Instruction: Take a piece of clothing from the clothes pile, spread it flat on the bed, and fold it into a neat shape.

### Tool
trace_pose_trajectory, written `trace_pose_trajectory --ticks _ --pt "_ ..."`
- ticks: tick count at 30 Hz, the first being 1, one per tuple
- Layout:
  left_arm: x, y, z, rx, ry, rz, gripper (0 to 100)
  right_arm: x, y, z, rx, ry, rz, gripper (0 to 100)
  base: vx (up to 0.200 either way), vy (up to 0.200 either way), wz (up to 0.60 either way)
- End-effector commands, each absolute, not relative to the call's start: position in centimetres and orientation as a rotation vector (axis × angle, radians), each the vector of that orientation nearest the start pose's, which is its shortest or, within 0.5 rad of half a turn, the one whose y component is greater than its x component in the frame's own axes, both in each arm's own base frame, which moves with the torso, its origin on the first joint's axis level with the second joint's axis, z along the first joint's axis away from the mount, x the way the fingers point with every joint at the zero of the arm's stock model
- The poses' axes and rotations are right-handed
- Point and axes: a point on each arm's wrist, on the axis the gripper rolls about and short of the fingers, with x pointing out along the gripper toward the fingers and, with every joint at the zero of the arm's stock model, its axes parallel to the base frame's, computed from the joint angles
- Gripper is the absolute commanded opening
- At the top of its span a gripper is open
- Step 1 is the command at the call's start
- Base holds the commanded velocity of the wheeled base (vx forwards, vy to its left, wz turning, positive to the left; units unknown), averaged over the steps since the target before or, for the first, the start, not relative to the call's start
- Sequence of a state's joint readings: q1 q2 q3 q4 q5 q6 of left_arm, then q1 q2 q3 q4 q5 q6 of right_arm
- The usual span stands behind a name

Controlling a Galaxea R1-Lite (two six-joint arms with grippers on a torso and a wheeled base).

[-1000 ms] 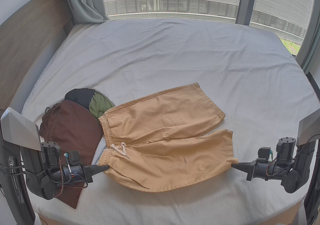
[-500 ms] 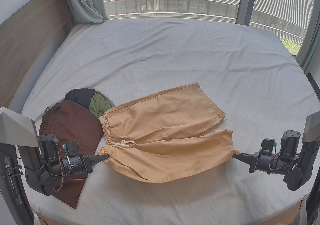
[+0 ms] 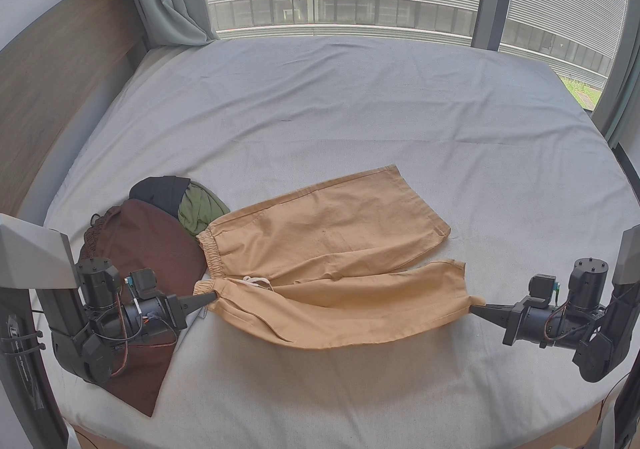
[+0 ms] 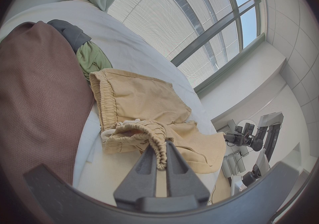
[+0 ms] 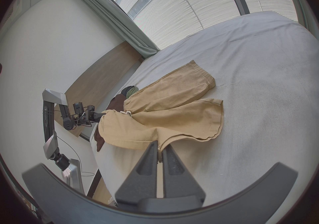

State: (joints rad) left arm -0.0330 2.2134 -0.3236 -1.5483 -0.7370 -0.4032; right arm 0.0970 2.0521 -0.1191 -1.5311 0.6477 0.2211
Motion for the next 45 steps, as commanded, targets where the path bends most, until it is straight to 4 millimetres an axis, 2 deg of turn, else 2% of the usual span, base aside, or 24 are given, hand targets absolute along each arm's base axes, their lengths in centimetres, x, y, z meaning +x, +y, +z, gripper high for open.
trace_pose_trajectory --ticks 1,10,15,29,45 --pt "29.0 -2.5 2.0 -0.505 0.468 -0.69 0 22.7 3.8 4.1 0.316 0.475 0.701 0 0.0 0.0 0.0" --pt "29.7 -2.5 2.1 -0.513 0.449 -0.656 0 21.4 4.3 4.9 0.304 0.471 0.735 0 0.0 0.0 0.0" --pt "29.8 -2.5 2.4 -0.521 0.442 -0.655 0 21.3 4.4 6.1 0.29 0.415 0.749 0 0.0 0.0 0.0" --pt "30.3 -2.4 2.8 -0.532 0.424 -0.654 0 22.4 4.6 8.9 0.284 0.274 0.768 0 0.0 0.0 0.0" --pt "30.8 -2.1 3.0 -0.528 0.399 -0.643 0 23.3 4.8 10.0 0.268 0.205 0.772 0 0.0 0.0 0.0"
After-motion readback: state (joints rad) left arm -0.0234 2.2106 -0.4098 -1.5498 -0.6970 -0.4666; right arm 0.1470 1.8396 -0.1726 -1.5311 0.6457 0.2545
